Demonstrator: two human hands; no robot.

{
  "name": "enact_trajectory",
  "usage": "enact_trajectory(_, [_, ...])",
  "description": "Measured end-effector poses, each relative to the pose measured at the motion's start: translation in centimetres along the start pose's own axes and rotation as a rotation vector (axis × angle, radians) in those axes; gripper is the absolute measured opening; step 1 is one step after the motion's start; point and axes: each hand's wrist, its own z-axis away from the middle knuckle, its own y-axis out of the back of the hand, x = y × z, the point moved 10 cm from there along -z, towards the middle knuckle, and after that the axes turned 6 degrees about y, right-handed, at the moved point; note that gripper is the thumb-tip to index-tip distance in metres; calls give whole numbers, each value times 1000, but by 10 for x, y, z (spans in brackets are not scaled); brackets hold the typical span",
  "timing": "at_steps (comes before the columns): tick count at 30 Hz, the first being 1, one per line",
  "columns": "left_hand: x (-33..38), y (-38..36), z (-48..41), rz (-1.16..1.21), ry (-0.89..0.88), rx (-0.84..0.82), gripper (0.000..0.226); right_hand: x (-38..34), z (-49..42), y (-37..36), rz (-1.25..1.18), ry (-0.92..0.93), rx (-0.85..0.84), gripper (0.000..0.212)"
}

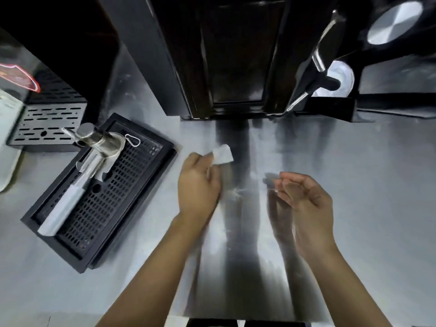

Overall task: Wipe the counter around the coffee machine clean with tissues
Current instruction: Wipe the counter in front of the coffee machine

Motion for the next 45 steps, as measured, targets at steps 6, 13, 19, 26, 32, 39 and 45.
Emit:
enact_trajectory(6, [-20,-12,-100,-292,-20,6,19,4,8,7,5,-29,14,14])
enact_trajectory(13, [-1,-53,-22,-110,-178,-173,28,-6,11,6,241,135,-14,13])
enact_trajectory(19, [8,-41,37,86,-117,-248,23,-20,21,16,521,395,-53,25])
enact_trajectory(26, [-28,-16,30,-117,43,-66,43,-6,28,50,614,564,5,36])
enact_trajectory(32, [48,-87,83,-58,-147,-229,48,-1,29,54,567,532,10,35])
enact_trajectory(39, [23,-35,11,97,106,36,12,-13,34,77,424,527,77,31])
enact_trajectory(45, [3,-63,-57,-185,114,-43,30,-20,28,90,385,478,105,35])
